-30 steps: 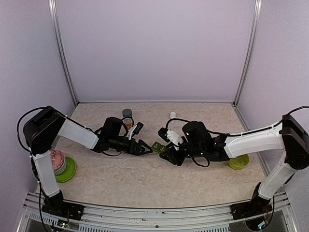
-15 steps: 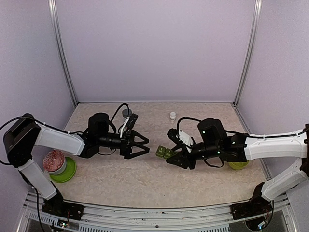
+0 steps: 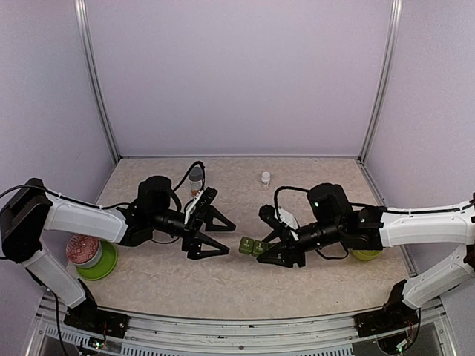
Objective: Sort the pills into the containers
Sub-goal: Pass from the right arm to the left
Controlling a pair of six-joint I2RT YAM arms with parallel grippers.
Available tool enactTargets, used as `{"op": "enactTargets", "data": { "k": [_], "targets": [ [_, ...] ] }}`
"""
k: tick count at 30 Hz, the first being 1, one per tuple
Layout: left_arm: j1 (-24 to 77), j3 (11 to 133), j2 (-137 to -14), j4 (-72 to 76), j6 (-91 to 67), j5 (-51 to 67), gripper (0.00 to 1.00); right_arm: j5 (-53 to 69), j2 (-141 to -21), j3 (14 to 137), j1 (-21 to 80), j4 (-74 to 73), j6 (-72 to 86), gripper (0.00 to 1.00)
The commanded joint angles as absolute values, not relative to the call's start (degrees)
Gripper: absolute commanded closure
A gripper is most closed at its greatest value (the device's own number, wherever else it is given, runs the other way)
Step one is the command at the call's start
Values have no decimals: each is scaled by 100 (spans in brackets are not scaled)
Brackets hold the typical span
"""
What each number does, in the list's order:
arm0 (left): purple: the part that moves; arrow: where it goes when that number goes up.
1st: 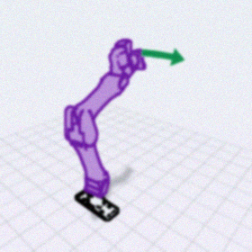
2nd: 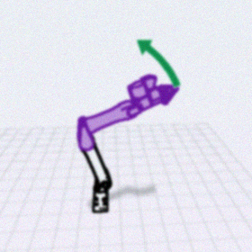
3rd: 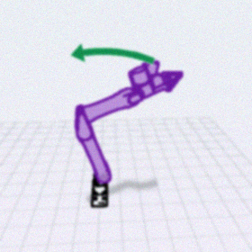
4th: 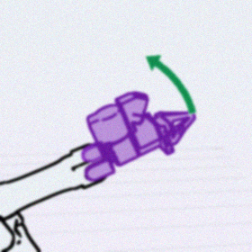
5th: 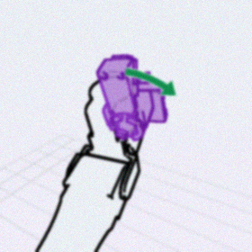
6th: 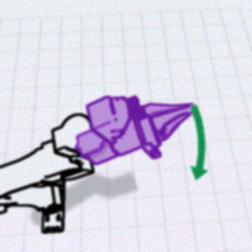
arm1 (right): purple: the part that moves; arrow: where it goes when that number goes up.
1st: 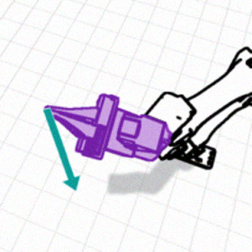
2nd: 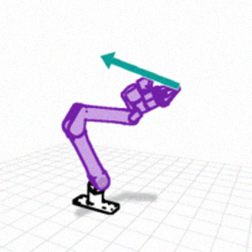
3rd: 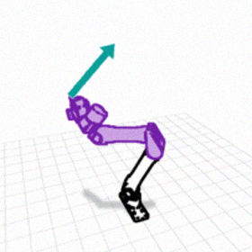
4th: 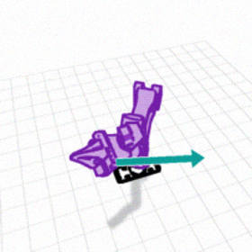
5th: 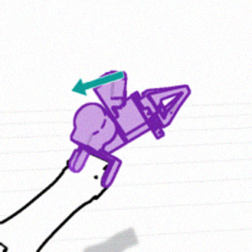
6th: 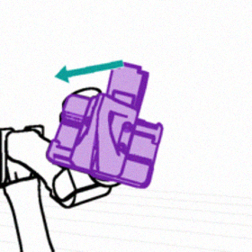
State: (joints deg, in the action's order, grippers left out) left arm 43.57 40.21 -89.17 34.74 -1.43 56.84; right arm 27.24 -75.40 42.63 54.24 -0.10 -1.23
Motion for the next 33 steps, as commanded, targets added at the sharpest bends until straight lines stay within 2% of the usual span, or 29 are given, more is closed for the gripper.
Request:
{"op": "enactTargets", "data": {
  "k": [1,8,14,33],
  "targets": [
    [4466,4130,-8818,3166,221,5627,9,3169,-7304,4200,5402,115,-125,60],
    [4658,4068,-8671,3145,424,5371,15,3509,-7416,4215,5397,250,-64,60],
    [4841,3999,-8501,3095,654,5266,25,3769,-7585,4283,5397,349,-11,60],
    [5305,4269,-8591,2295,1364,4608,26,4046,-7790,4403,5355,362,51,60]
  ]
}}
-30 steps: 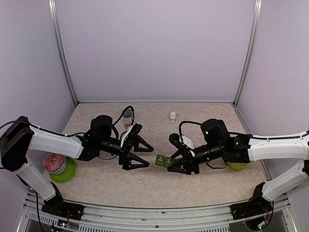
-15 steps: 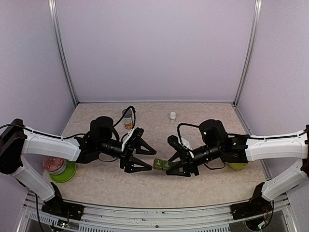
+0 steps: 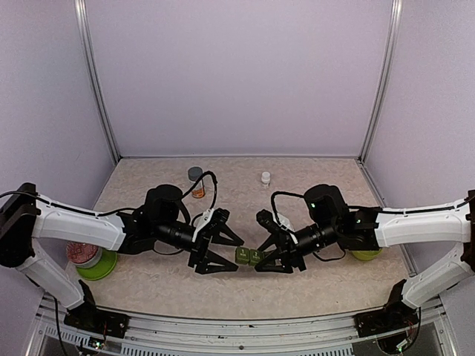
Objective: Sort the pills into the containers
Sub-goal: Pass from the right arm to the left
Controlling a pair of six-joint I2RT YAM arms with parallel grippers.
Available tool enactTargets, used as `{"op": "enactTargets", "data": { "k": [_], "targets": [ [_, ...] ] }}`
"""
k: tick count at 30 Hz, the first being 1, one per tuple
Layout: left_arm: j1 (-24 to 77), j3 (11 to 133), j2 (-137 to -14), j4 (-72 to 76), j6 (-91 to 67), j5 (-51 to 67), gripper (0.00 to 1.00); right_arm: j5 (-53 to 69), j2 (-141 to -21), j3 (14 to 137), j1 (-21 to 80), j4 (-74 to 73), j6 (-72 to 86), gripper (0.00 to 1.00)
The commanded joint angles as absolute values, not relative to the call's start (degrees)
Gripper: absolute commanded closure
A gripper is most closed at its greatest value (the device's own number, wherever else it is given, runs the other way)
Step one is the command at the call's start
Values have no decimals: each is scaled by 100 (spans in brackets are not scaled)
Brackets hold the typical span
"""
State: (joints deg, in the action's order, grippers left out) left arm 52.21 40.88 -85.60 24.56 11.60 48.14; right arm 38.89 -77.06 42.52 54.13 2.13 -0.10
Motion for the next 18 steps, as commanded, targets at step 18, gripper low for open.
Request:
{"op": "enactTargets", "data": {
  "k": [18],
  "targets": [
    [5388,4408,-8751,2131,1404,4313,38,4057,-7867,4421,5318,444,88,59]
  ]
}}
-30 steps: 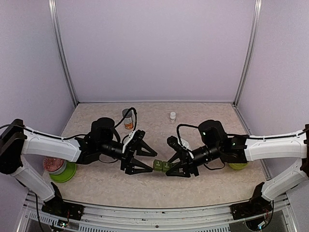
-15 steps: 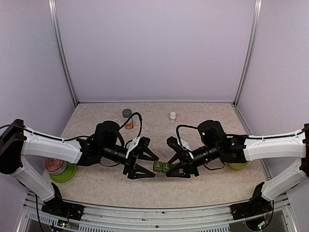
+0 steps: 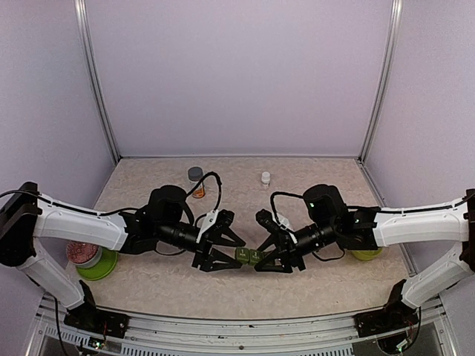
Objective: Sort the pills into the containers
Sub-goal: Pass from the right arm to the left
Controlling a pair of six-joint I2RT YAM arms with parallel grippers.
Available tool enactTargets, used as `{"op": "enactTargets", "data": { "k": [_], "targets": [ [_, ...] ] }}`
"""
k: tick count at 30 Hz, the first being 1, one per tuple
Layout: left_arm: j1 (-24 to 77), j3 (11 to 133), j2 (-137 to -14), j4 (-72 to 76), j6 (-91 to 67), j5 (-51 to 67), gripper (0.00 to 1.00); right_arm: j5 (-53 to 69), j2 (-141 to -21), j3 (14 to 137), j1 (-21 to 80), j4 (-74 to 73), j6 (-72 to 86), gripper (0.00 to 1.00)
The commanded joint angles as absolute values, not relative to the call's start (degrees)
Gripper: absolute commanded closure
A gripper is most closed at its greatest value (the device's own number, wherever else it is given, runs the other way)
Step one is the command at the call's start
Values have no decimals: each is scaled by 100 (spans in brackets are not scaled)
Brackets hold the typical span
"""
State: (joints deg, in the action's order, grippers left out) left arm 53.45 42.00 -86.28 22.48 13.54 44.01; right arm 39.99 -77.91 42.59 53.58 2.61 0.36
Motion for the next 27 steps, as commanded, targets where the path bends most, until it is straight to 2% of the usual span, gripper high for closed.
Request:
{"op": "enactTargets", "data": {
  "k": [1,6,9,10,14,18,27],
  "targets": [
    [5388,4418,-8766,2113,1394,4307,36,4038,-7862,4421,5324,444,88,59],
    [5388,4503,-8887,2082,1327,4272,38,3995,-7849,4412,5320,441,88,58],
    [5381,4563,-8969,2061,1246,4242,50,3965,-7849,4395,5324,441,88,58],
    [5379,4588,-8993,2049,1228,4256,51,3953,-7849,4386,5324,440,88,58],
    [5379,4599,-9018,2094,1178,4358,51,3879,-7857,4369,5318,449,96,58],
    [5379,4563,-8975,2147,1177,4382,47,3872,-7857,4359,5325,453,105,58],
    [5320,4578,-9048,2251,1025,4618,54,3699,-7866,4359,5320,457,88,58]
  ]
}}
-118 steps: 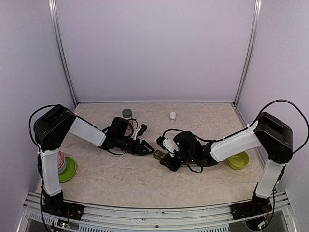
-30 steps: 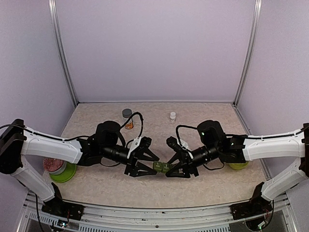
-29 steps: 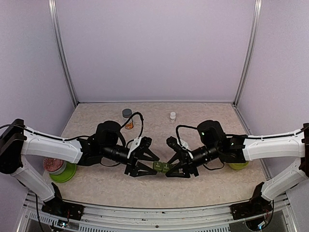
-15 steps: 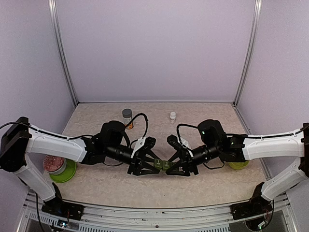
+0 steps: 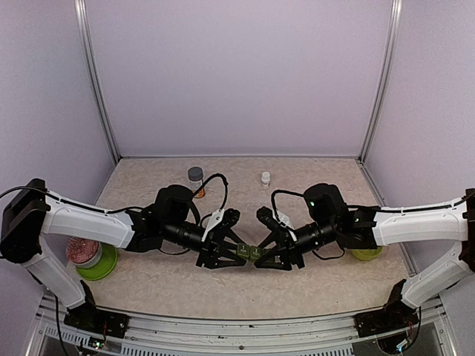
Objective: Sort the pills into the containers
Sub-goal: Pass from the right arm to the left
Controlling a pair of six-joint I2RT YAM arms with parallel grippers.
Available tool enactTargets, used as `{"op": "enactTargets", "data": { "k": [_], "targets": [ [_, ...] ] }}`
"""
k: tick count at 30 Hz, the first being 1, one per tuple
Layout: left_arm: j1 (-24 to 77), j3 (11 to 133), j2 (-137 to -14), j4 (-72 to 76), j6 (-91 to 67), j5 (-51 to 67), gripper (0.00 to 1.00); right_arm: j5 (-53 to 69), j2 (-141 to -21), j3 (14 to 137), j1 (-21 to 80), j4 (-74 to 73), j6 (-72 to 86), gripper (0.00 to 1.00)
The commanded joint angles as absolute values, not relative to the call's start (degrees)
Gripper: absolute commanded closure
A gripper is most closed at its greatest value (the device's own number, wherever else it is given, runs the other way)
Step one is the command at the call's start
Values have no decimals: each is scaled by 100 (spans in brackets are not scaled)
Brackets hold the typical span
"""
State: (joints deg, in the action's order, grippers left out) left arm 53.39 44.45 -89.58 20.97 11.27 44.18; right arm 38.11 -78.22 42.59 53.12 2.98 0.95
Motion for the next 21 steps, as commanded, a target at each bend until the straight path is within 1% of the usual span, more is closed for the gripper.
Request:
{"op": "enactTargets", "data": {
  "k": [1,4,13,14,19,21],
  "targets": [
    [5318,4579,-9052,2266,1018,4627,55,3686,-7871,4359,5320,458,88,58],
    [5301,4575,-9070,2294,958,4659,56,3618,-7868,4359,5318,447,76,54],
    [5258,4590,-9105,2312,906,4677,66,3500,-7772,4316,5326,464,62,52],
    [5252,4588,-9108,2313,906,4672,66,3486,-7765,4307,5320,462,54,50],
    [5223,4573,-9080,2335,881,4663,67,3420,-7715,4283,5323,427,29,33],
    [5212,4560,-9058,2349,876,4663,67,3358,-7685,4263,5322,409,10,30]
  ]
}}
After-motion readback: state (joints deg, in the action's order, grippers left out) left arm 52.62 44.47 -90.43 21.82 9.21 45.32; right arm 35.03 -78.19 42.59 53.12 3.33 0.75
